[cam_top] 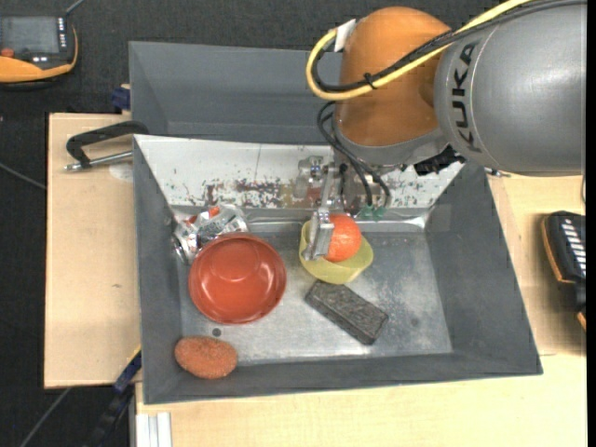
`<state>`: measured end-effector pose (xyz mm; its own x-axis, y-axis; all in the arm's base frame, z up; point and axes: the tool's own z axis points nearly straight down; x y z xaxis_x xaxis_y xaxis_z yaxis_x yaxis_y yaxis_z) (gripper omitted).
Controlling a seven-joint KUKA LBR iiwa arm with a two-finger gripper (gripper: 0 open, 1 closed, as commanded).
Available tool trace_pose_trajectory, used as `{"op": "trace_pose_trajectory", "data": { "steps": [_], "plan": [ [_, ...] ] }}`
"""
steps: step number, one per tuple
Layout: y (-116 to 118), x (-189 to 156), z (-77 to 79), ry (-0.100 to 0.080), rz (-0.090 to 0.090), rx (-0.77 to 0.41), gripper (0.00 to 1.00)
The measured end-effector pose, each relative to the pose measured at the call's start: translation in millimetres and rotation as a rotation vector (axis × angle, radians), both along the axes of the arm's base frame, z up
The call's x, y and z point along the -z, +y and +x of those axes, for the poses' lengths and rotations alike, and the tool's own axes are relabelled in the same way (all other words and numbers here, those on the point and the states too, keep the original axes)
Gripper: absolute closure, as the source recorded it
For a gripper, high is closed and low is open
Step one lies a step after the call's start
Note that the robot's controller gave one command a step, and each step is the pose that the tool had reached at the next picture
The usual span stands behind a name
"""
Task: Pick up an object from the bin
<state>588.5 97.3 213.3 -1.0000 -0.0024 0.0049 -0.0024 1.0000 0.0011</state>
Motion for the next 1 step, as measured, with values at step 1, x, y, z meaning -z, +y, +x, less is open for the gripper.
{"op": "trace_pose_trajectory", "data": {
  "steps": [1],
  "plan": [
    [-0.8,-5.3,1.4,-0.009,0.001,0.002,1.00]
  ]
}}
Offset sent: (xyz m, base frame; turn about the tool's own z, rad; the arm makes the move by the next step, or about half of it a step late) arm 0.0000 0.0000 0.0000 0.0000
